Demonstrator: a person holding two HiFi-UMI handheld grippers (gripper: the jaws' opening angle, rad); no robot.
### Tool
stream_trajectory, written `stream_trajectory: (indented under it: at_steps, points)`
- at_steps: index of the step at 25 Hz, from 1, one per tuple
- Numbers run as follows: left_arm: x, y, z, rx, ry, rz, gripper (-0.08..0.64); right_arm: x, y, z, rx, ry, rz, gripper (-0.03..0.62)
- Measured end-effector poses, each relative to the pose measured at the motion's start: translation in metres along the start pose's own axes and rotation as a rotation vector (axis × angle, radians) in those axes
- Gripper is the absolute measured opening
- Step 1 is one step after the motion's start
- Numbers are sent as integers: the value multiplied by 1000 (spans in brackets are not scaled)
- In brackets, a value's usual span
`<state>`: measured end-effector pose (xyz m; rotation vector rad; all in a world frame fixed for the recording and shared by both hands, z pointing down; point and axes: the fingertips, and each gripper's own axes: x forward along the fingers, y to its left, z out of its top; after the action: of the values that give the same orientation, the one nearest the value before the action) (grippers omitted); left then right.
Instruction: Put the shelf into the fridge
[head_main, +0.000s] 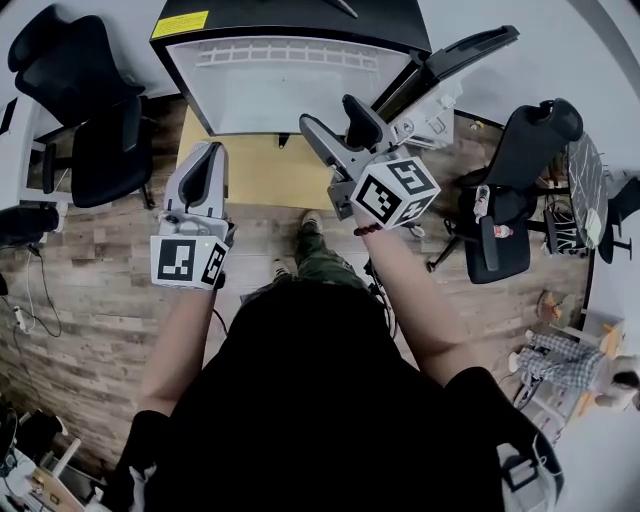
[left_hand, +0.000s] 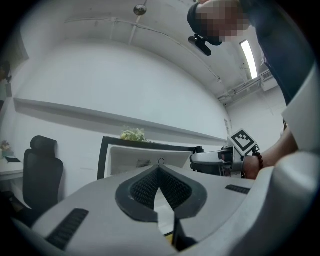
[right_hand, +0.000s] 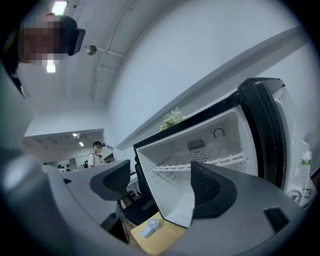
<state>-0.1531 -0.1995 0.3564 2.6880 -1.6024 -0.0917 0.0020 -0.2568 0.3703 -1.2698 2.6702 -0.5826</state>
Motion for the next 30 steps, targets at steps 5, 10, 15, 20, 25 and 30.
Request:
stream_trajectory:
  at_steps: [5, 10, 15, 20, 25, 30]
  points:
    - [9, 2, -6, -5, 16, 8, 18, 17, -15, -5, 73, 3, -7, 376]
    - [13, 5, -8, -6, 27, 14, 18, 34, -29, -9, 222, -10, -12, 374]
    - [16, 7, -12, -4, 38, 22, 18, 48, -43, -18, 355, -15, -23, 368]
    - [20, 3, -16, -9, 47, 21, 18, 62, -57, -27, 506, -21, -19, 344]
    - [28, 1, -19, -16, 47, 18, 18, 79, -74, -42, 664, -19, -26, 344]
    - [32, 0, -21, -20, 54, 24, 18, 96, -87, -42, 794, -44, -23, 343]
